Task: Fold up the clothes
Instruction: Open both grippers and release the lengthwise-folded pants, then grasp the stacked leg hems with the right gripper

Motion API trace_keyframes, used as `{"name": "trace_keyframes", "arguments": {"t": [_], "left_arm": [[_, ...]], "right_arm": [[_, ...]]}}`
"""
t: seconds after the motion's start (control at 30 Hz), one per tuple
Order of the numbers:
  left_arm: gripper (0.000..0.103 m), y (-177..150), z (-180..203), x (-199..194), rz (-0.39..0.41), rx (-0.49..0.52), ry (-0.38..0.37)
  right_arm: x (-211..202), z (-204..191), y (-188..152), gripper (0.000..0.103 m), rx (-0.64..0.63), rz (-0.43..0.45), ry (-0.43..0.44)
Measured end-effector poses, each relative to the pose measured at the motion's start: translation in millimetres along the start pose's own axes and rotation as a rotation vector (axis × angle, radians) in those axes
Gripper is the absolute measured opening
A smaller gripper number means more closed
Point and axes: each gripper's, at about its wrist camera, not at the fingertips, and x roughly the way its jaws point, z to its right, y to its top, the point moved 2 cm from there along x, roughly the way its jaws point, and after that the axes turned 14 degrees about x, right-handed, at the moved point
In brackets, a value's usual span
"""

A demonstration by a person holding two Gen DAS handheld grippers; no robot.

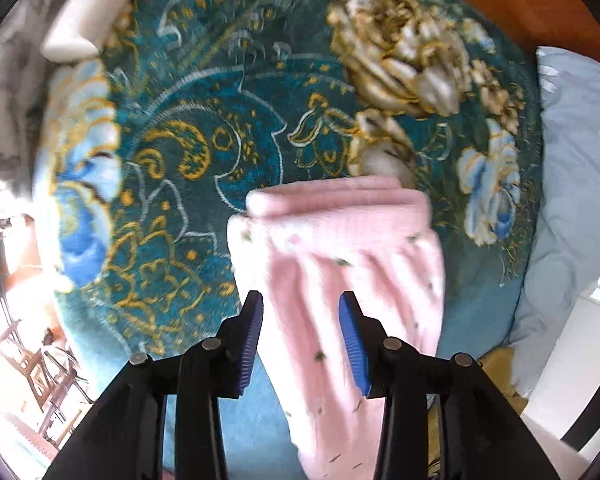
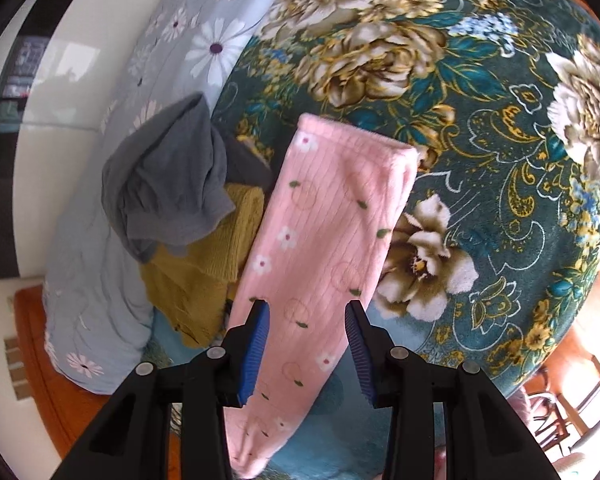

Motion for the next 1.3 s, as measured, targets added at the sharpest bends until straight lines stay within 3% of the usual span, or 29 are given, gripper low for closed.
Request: {"name": "trace_keyframes", "arguments": {"t": [0.13,0.3,0.47,0.63,0.77,1.1,1.13,1.2,1.3], "left_arm": [[0.040,-42.2,-1.8,-35.4,0.014,0.085,-0.007],[0.040,-101.6,70.1,-32.9,-0.012,0.228,-0.064],[0.040,-184.6,139.9,-42.7,-0.028,0.380,-0.096],[0.040,-265.9,198.0,-49.5,-0.044,0.530,-0.071],[0.040,-312.7,219.0,-54.9,-0.053,0.593,-0.045],[0.040,-330.1,190.8,-64.2,-0.030,0.469,0.054],[0.040,-329.7,189.7,-64.6,-0.026,0.459,0.058],[0.040,-330.4,190.2,-62.2,-0.028,0.450,0.060],[0.040,-334.1,195.8,-55.0,-0.044,0.456,0.061]], "right_arm": [[-0.5,23.8,19.6,0.043,0.042,-0.007,0.031],[14.9,45.5,52.7,0.043,0.077,-0.048,0.065],[49.3,66.5,98.8,0.046,0.109,-0.122,0.077],[91.5,88.2,140.3,0.050,0.113,-0.198,0.038],[119.5,82.7,156.4,0.050,0.104,-0.274,0.089],[168.3,53.1,172.5,0.048,0.088,-0.334,0.038],[169.8,50.2,172.7,0.046,0.077,-0.327,0.018],[172.3,48.2,173.0,0.024,0.050,-0.326,-0.032],[171.1,42.0,172.6,0.011,-0.013,-0.322,-0.078]]}}
